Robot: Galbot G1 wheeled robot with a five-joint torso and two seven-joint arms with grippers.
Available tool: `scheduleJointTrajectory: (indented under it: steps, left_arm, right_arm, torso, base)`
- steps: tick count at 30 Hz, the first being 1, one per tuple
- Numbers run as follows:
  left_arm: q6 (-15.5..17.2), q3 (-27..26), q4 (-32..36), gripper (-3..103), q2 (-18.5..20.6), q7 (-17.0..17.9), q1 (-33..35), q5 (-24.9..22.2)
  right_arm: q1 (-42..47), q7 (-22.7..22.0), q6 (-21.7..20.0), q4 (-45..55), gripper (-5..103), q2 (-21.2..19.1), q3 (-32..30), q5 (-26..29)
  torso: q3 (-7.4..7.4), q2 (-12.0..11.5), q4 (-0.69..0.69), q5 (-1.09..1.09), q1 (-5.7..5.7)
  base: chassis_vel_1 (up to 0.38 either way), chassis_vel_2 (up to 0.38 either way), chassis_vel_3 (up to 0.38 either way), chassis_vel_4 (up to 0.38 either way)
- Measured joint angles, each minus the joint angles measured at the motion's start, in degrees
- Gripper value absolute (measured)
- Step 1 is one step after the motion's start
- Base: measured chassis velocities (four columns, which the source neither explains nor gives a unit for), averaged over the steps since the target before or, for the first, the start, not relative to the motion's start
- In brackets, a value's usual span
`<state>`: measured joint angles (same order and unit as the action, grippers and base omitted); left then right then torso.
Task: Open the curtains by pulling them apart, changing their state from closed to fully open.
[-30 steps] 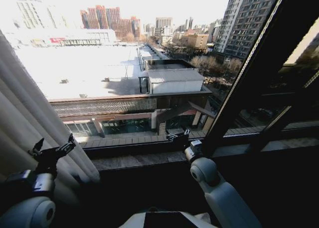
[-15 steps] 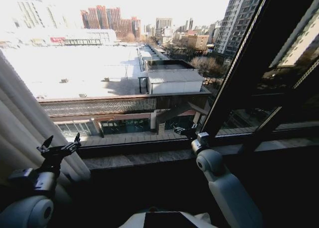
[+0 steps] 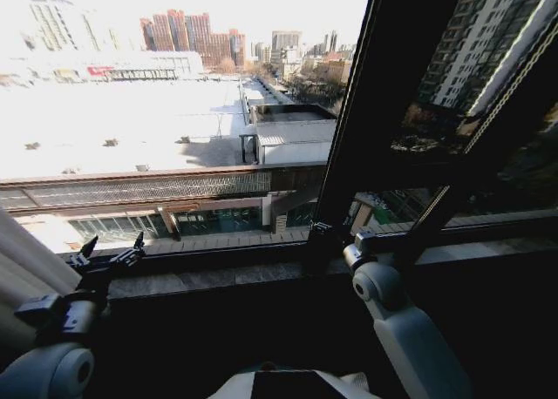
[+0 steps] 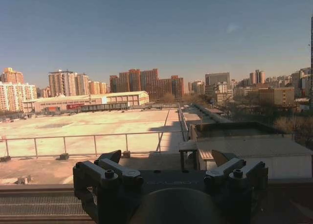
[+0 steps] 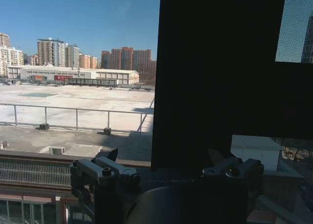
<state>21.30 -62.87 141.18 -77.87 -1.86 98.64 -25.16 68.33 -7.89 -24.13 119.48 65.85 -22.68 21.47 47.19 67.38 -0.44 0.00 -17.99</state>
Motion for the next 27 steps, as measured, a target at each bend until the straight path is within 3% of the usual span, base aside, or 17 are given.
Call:
scheduleJointTrajectory:
  steps: [13,27]
  left_arm:
    - [-0.48,-0.21,-0.4,100,0.02,0.01,-0.14,0.11]
    - [-1.47,-0.48,0.58,100,-1.31,0.11,0.56,1.03]
  right_arm:
    - [-0.36,0.01,0.03,0.19,100,0.45,0.47,-0.14]
    - [0.21,0.0,0.06,1.45,100,0.4,0.14,-0.19]
  torso:
    - [0.0,0.0,0.0,0.01,0.0]
    - [-0.01,0.01,0.01,0.0,0.01]
  base:
    - [-0.242,-0.44,0.256,0.454]
    - [-0.063,-0.378,0.06,0.375]
